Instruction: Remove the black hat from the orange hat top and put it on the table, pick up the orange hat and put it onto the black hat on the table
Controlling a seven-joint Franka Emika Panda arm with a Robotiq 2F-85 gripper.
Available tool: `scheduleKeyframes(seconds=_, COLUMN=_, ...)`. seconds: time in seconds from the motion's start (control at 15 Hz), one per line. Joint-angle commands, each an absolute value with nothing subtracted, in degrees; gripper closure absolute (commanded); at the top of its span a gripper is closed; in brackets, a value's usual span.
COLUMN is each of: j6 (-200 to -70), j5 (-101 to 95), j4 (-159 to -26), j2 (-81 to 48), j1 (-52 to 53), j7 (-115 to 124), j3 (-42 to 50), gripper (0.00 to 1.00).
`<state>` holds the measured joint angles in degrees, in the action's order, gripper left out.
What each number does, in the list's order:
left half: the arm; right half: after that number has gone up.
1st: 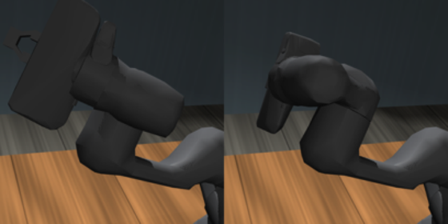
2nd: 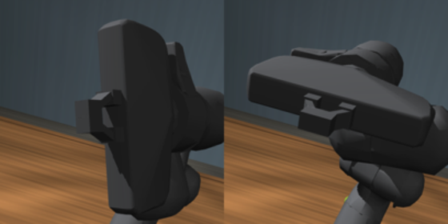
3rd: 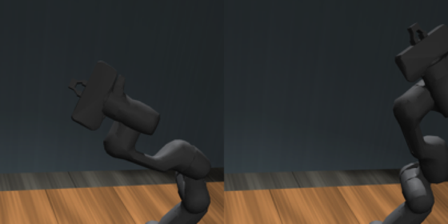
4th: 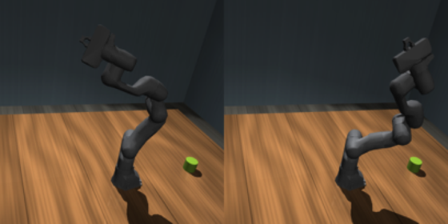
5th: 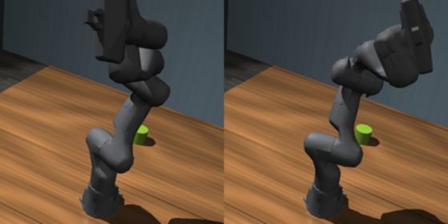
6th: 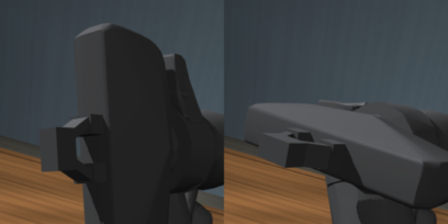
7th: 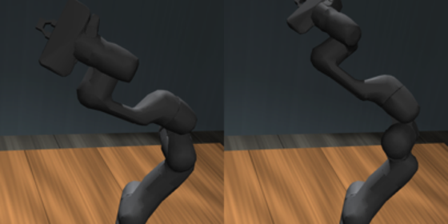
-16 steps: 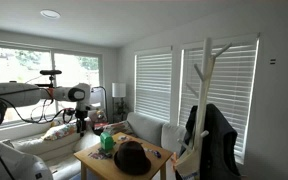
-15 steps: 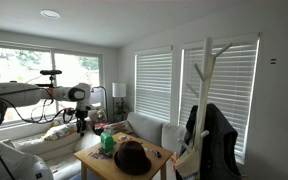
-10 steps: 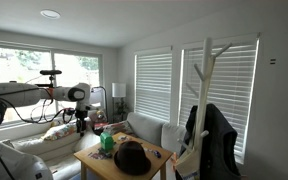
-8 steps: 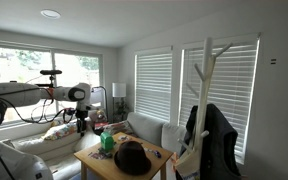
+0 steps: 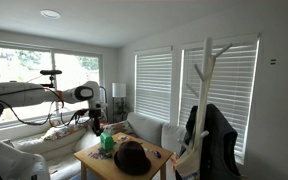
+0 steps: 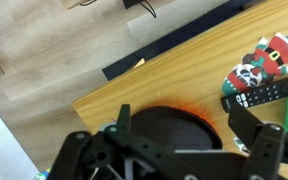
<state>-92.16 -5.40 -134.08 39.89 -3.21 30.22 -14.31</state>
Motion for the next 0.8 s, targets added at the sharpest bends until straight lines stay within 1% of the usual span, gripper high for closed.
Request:
scheduleKeyframes(seconds=0.0, j6=-92.68, j5=-5.90, j4=-133.99, j2=39.76, j1=-3.17, j7=30.45, j3=-13.41, gripper=0.00)
scheduleKeyframes(seconds=0.73, j6=-93.08, j5=-6.06, j4=-134.52, j2=39.16, j1=-3.92, j7=31.06, j3=-12.90, gripper=0.00)
